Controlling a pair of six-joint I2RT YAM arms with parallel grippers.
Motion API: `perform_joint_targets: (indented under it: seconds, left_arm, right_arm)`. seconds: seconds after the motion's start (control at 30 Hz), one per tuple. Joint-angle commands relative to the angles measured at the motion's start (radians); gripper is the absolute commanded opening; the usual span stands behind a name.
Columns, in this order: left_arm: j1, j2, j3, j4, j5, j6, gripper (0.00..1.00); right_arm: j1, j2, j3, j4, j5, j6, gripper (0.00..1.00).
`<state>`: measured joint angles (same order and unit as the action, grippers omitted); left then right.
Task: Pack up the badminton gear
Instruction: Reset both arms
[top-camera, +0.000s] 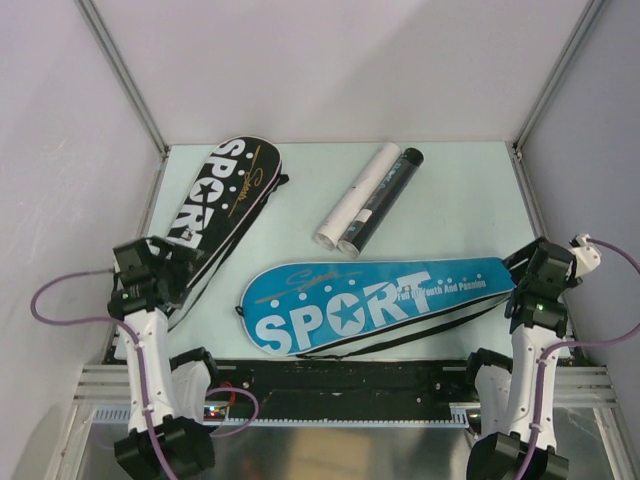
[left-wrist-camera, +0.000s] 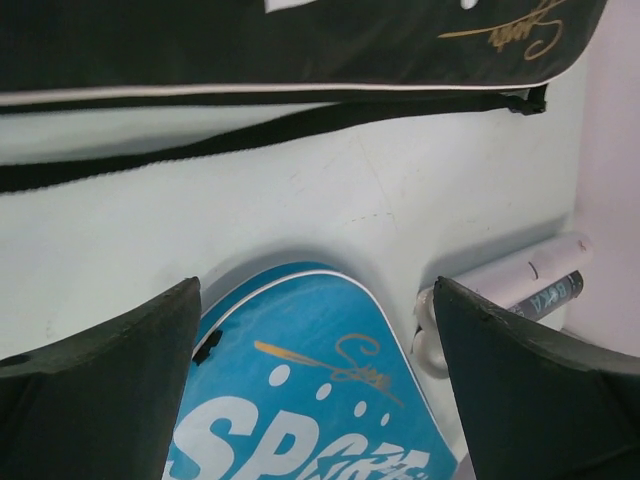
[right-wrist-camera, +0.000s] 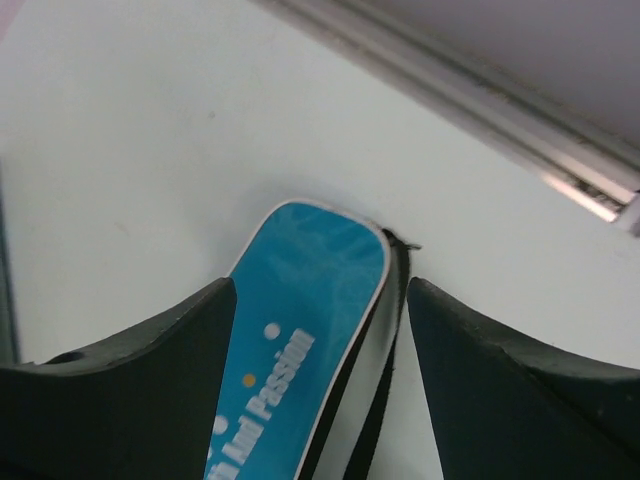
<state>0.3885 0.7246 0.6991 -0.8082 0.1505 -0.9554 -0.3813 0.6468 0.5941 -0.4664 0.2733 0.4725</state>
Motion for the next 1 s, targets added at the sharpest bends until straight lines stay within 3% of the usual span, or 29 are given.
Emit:
perform_joint_targets:
  seconds: [0.0,0.17,0.37,0.43,0.5,0.73,0.97]
  left_arm:
    - [-0.044,0.037,0.119,0.05,-0.051,0.143,0.98]
    - [-0.193,0.071,0.138,0.15,-0.007,0.252,0.98]
    - [-0.436,0.164,0.185,0.203,0.096,0.453,0.98]
    - [-0.517,0.159,0.192,0.218,0.119,0.508,0.98]
    - [-0.579,0.127,0.192,0.237,0.148,0.558,0.98]
    - [-0.635,-0.085,0.16,0.318,0.31,0.683,0.98]
    - [-0.637,-0.292,0.021,0.489,0.266,0.661,0.98]
  right_arm:
    - [0.088,0.05,0.08,-0.052,-0.15,0.026,0.75]
    - [0.458,0.173,0.173,-0.107,-0.13,0.044,0.76]
    - [0.867,0.209,0.259,-0.035,-0.194,0.007,0.77]
    - [0.978,0.206,0.285,-0.023,-0.201,-0.021,0.94]
    - [1.077,0.192,0.307,-0.043,-0.161,-0.05,0.98]
    - [1.214,0.023,0.327,-0.087,-0.038,0.03,0.99]
    - [1.24,-0.105,0.343,-0.176,0.205,0.087,1.0]
